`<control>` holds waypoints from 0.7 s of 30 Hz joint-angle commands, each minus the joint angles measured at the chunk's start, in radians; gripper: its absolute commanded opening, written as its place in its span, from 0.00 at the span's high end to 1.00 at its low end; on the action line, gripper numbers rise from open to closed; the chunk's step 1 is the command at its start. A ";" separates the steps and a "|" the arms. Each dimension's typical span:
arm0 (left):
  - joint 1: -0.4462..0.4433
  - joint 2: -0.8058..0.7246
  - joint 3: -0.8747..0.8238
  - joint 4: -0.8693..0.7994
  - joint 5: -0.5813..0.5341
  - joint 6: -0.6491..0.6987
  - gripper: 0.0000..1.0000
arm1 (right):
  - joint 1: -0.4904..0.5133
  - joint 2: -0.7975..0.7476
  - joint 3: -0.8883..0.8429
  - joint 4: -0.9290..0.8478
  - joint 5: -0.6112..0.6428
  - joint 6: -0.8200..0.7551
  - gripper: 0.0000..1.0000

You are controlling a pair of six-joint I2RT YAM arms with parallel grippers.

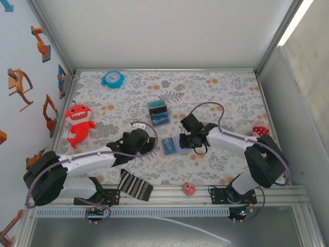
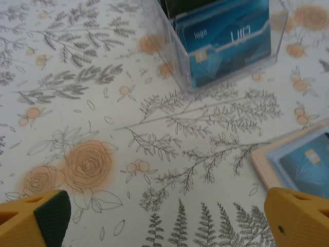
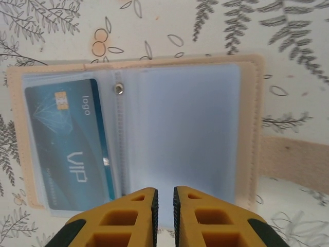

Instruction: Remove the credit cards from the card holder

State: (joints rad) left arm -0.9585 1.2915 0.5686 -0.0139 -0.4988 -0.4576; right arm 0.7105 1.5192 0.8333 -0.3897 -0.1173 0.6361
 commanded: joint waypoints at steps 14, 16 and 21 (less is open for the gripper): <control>-0.067 0.236 0.059 0.192 0.026 0.007 0.03 | -0.046 0.069 0.010 0.156 -0.188 0.003 0.82; -0.069 0.255 0.068 0.191 0.031 0.012 0.03 | -0.047 0.077 0.012 0.164 -0.202 0.004 0.81; -0.071 0.278 0.079 0.184 0.031 0.018 0.03 | -0.046 0.105 0.010 0.196 -0.230 0.016 0.80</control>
State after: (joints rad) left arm -1.0210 1.5616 0.6216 0.1574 -0.4736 -0.4545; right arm 0.6678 1.6054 0.8333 -0.2260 -0.3138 0.6392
